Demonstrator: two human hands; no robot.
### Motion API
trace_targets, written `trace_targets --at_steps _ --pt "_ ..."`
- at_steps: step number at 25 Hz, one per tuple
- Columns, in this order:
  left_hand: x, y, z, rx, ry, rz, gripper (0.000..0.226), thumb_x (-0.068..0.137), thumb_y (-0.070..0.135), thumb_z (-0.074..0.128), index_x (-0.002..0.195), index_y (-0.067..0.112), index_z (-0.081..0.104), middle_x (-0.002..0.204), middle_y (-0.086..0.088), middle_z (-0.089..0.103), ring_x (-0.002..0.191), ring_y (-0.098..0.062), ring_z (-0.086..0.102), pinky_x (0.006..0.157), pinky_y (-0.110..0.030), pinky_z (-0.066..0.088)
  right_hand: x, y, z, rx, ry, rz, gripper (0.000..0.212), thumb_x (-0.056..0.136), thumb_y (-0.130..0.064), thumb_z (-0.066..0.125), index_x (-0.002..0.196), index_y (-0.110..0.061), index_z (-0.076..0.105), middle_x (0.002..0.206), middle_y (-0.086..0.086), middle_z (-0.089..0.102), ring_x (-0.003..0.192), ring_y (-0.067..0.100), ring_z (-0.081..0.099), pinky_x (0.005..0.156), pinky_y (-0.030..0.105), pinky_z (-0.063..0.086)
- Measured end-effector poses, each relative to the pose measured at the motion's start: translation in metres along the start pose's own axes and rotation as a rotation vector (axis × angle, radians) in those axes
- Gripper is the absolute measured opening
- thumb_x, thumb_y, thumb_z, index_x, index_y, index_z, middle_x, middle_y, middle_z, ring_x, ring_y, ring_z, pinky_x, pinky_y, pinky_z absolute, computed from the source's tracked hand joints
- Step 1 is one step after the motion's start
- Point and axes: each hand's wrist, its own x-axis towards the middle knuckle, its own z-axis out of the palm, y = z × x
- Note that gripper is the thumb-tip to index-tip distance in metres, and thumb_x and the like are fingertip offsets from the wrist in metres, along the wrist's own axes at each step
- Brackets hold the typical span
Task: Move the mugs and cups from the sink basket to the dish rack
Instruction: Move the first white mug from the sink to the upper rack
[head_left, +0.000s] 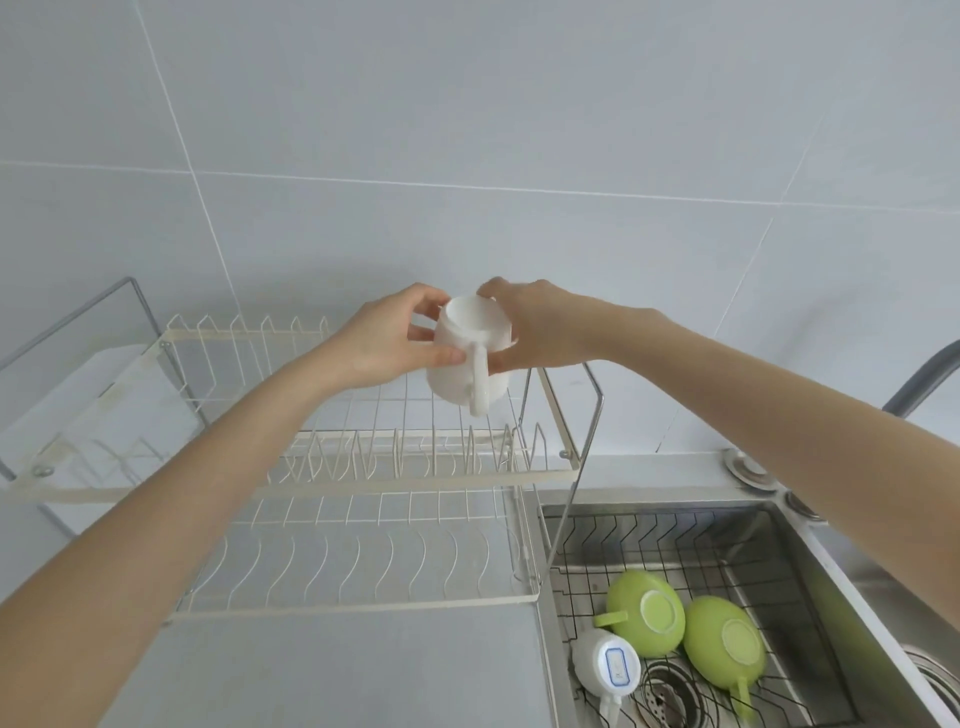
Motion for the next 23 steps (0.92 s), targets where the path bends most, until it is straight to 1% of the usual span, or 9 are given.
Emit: trace_targets --at_steps 1,3,5,7,12,14,17,20,23 --pt "0.001 -0.005 0.003 0.015 -0.025 -0.022 0.052 0.073 0.021 0.072 0.119 0.019 0.047 0.112 0.008 0.052 0.093 -0.013 0.06 0.07 -0.013 0.042 0.004 0.0 0.004 -0.031 -0.045 0.024 0.076 0.074 -0.049 0.066 0.131 -0.01 0.032 0.121 0.012 0.054 0.105 0.03 0.053 0.086 0.039 0.048" --pt "0.002 -0.013 0.009 0.031 -0.064 -0.062 0.052 0.074 0.021 0.072 0.12 0.019 0.047 0.113 0.008 0.052 0.093 -0.014 0.06 0.071 -0.014 0.043 0.011 -0.001 0.013 -0.072 -0.108 0.055 0.076 0.073 -0.051 0.066 0.129 -0.01 0.034 0.113 0.009 0.054 0.093 0.028 0.052 0.076 0.037 0.048" --pt "0.001 -0.021 0.013 0.045 -0.081 -0.097 0.052 0.074 0.021 0.072 0.119 0.018 0.047 0.112 0.007 0.052 0.091 -0.014 0.06 0.068 -0.011 0.042 0.015 -0.003 0.021 -0.11 -0.139 0.057 0.074 0.073 -0.051 0.067 0.125 -0.01 0.035 0.1 0.006 0.048 0.085 0.026 0.048 0.063 0.031 0.041" --pt "0.0 -0.026 0.016 0.059 -0.1 -0.119 0.049 0.074 0.019 0.072 0.117 0.017 0.048 0.11 0.007 0.051 0.087 -0.013 0.059 0.062 -0.005 0.04 0.018 -0.006 0.028 -0.14 -0.156 0.048 0.071 0.073 -0.05 0.067 0.123 -0.01 0.037 0.092 0.003 0.041 0.081 0.025 0.046 0.056 0.029 0.035" --pt "-0.001 -0.032 0.018 0.077 -0.136 -0.135 0.049 0.073 0.018 0.072 0.116 0.016 0.048 0.108 0.007 0.051 0.087 -0.013 0.058 0.067 -0.009 0.04 0.019 -0.008 0.035 -0.143 -0.187 0.053 0.073 0.073 -0.051 0.067 0.124 -0.008 0.035 0.093 0.003 0.041 0.082 0.026 0.047 0.066 0.034 0.039" --pt "-0.001 -0.031 0.018 0.093 -0.14 -0.135 0.05 0.073 0.019 0.072 0.117 0.016 0.047 0.109 0.007 0.05 0.088 -0.013 0.057 0.067 -0.016 0.042 0.019 -0.009 0.035 -0.151 -0.193 0.06 0.073 0.074 -0.05 0.066 0.124 -0.008 0.034 0.094 0.003 0.042 0.083 0.026 0.046 0.068 0.035 0.04" --pt "0.0 -0.027 0.018 0.137 -0.158 -0.142 0.053 0.075 0.02 0.07 0.121 0.016 0.045 0.114 0.005 0.051 0.092 -0.015 0.058 0.08 -0.025 0.042 0.017 -0.011 0.034 -0.171 -0.218 0.077 0.071 0.077 -0.046 0.065 0.127 -0.008 0.032 0.102 0.007 0.048 0.088 0.027 0.047 0.073 0.037 0.043" --pt "-0.003 -0.022 0.013 0.213 -0.183 -0.174 0.062 0.079 0.024 0.065 0.132 0.015 0.035 0.131 -0.001 0.049 0.11 -0.021 0.056 0.091 -0.029 0.041 0.012 -0.011 0.028 -0.186 -0.238 0.07 0.075 0.079 -0.037 0.065 0.136 -0.009 0.024 0.122 0.013 0.05 0.102 0.03 0.051 0.079 0.039 0.044" --pt "-0.01 -0.01 0.005 0.36 -0.181 -0.166 0.059 0.085 0.031 0.056 0.136 0.014 0.032 0.14 -0.004 0.044 0.12 -0.024 0.049 0.097 -0.029 0.037 0.001 -0.01 0.014 -0.17 -0.18 0.046 0.072 0.084 -0.032 0.06 0.141 -0.012 0.021 0.13 0.013 0.047 0.119 0.031 0.045 0.088 0.041 0.042"
